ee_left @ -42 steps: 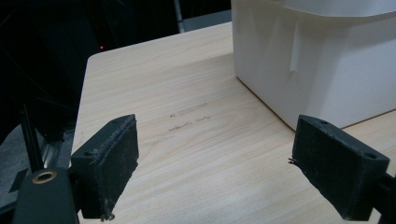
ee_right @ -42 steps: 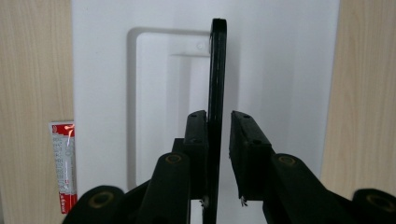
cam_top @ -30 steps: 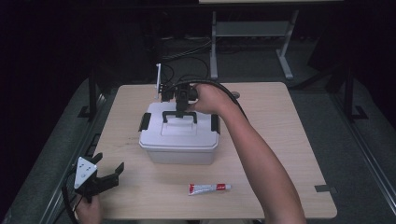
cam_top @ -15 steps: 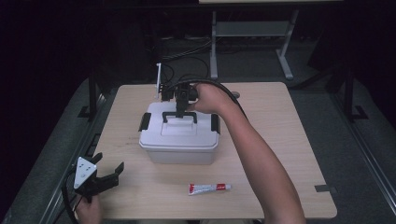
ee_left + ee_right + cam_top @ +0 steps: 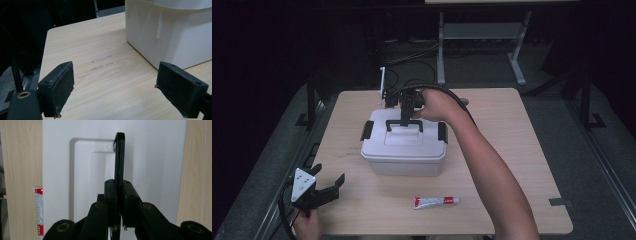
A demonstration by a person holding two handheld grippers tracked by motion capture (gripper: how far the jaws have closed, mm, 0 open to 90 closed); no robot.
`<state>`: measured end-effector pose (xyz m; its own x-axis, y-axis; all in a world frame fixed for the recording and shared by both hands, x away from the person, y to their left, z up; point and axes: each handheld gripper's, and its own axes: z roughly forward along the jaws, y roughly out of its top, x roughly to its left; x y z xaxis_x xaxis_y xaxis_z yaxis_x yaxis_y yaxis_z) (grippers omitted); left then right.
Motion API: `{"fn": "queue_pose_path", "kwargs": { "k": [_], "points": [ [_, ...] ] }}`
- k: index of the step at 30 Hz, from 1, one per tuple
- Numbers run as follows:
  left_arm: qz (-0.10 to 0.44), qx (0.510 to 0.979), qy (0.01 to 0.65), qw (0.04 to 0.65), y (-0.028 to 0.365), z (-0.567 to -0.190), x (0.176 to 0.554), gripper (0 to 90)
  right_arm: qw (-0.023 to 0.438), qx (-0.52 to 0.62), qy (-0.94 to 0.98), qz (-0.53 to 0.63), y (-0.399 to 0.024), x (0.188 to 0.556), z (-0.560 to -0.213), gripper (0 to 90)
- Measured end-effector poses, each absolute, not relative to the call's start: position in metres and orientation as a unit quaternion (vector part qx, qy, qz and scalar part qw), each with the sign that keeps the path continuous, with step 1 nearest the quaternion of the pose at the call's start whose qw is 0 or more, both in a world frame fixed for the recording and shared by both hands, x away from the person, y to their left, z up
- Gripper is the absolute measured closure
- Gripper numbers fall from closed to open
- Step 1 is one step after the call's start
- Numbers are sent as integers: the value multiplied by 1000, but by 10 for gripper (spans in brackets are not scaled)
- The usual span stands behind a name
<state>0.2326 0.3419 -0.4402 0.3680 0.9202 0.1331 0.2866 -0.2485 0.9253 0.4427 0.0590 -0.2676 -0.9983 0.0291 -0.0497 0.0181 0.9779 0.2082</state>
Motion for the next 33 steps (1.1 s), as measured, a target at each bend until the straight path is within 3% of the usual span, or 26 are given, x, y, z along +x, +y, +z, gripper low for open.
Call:
{"fn": "queue_pose_path", "kwargs": {
  "k": [33],
  "points": [
    [363, 701, 430, 438, 340, -440, 233, 140, 39, 16, 991, 127, 42, 435, -245, 841]
  ]
}}
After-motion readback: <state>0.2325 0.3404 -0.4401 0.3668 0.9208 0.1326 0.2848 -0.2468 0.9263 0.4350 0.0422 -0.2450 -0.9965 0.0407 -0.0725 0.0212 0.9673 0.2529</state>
